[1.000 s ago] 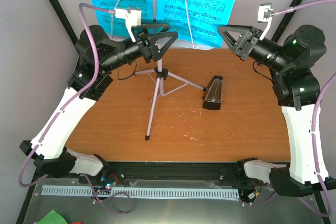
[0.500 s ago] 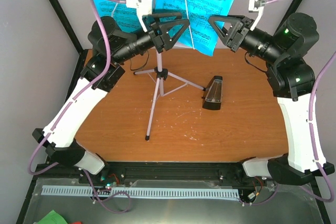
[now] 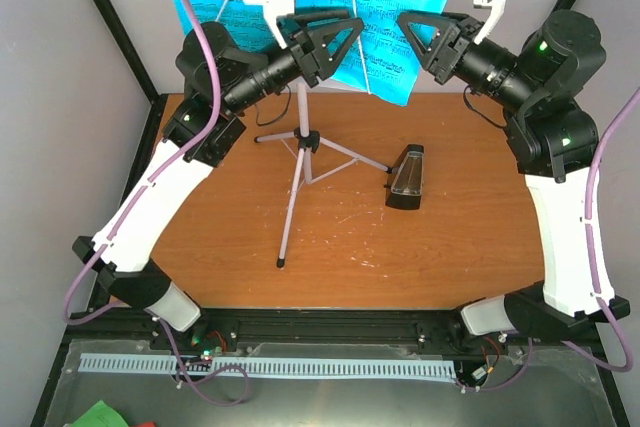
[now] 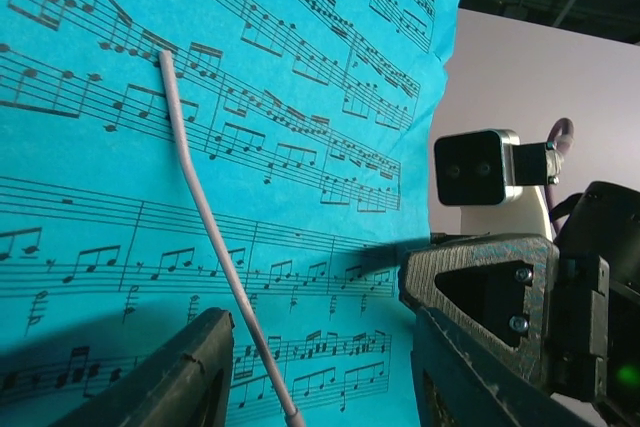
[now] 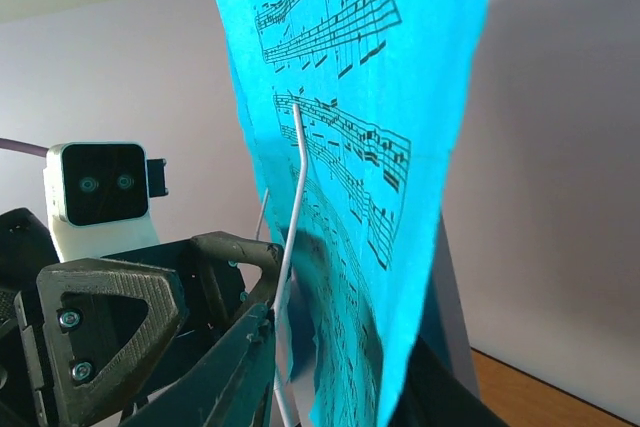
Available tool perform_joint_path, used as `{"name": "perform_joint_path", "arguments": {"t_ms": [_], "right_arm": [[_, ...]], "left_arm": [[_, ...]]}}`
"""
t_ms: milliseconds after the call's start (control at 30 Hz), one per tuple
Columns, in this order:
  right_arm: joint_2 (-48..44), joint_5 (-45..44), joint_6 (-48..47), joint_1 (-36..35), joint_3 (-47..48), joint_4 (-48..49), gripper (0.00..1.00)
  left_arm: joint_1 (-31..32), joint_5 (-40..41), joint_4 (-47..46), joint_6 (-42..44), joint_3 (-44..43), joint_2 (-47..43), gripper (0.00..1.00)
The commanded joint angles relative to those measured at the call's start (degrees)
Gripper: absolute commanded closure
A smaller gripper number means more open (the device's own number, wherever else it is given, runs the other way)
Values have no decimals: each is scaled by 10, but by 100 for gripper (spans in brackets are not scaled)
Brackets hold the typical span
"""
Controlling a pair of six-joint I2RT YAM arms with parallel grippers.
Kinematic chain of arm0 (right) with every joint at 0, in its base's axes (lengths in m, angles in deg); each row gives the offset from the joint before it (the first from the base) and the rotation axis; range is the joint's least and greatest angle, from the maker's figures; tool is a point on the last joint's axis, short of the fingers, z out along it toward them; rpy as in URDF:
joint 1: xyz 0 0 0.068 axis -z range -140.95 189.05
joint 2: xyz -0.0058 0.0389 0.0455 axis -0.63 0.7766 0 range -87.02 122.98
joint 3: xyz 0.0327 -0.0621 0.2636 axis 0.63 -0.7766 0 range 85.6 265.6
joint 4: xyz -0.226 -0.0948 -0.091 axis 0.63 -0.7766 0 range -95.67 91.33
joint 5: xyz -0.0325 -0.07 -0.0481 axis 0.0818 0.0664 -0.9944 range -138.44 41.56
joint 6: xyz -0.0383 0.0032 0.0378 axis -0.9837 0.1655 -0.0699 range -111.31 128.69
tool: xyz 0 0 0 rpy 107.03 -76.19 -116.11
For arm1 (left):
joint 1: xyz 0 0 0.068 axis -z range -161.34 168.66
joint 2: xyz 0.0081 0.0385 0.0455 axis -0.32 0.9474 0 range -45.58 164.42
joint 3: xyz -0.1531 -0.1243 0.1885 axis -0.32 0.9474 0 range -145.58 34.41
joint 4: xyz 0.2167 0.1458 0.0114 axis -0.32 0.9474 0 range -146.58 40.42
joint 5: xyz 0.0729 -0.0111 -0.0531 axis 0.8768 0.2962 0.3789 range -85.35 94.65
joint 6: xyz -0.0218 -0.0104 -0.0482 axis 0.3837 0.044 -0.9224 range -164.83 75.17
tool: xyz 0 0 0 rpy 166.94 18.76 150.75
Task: Pack up the instrument practice props
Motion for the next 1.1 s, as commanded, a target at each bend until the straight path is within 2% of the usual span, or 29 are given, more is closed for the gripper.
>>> {"name": "perform_joint_path", "arguments": {"t_ms": [0, 267, 600, 867, 1067], "right_arm": [[9, -17, -13, -9, 19, -7, 73], [18, -28, -23, -10, 32, -15, 86], [18, -33, -28, -9, 32, -19, 88], [16, -45, -32, -10, 32, -20, 97], [15, -51, -33, -10, 32, -24, 97]], "left_arm": [[7, 11, 4, -3, -35, 12, 52], [7, 30, 10, -1, -50, 25, 63], [7, 30, 10, -7, -58, 42, 73], [7, 31, 10, -5, -56, 42, 99], [7, 34, 10, -4, -52, 38, 100]]}}
